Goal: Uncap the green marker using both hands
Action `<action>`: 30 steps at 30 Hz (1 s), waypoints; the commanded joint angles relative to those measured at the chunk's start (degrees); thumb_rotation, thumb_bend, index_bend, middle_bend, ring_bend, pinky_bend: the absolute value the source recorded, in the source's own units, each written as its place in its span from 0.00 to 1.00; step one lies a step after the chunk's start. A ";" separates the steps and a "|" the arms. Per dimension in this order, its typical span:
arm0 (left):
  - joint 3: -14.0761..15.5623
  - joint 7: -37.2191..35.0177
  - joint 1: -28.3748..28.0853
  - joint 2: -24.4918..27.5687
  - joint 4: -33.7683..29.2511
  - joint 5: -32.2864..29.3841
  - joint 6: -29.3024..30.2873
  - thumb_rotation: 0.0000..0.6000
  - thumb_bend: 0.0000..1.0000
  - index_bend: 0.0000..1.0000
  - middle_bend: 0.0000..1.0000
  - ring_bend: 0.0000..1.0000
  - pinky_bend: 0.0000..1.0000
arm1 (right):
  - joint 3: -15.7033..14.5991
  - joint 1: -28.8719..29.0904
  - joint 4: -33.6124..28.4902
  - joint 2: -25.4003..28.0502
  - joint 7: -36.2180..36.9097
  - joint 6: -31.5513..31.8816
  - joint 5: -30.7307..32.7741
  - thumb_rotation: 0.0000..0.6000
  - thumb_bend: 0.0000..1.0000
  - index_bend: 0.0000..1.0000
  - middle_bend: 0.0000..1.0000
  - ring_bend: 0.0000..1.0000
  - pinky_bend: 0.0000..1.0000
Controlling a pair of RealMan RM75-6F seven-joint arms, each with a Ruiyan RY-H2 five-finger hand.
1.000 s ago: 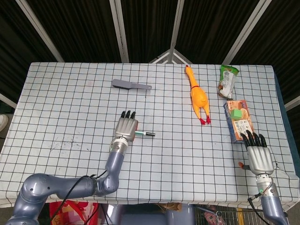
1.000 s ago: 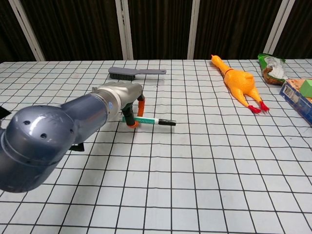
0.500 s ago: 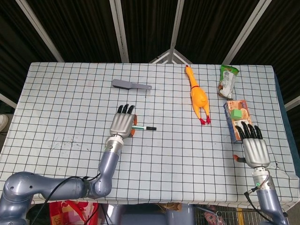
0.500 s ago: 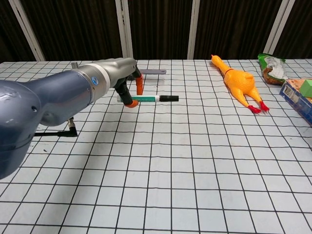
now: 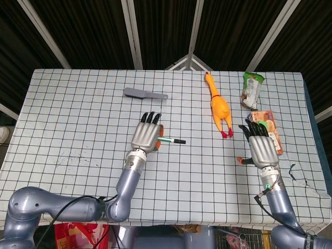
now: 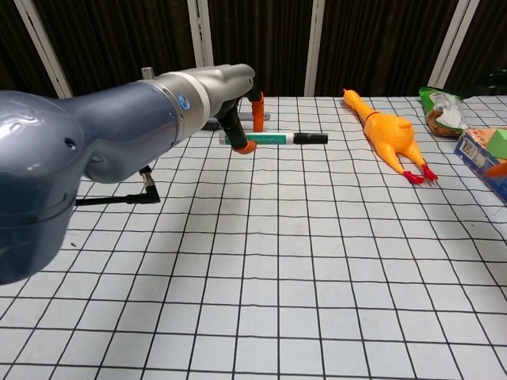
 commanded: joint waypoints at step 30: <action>-1.49 -3.49 -3.41 -7.12 6.58 3.29 1.43 1.00 0.55 0.57 0.09 0.00 0.00 | 3.95 15.55 -8.19 -11.91 -15.03 7.78 19.71 1.00 0.18 0.43 0.00 0.04 0.04</action>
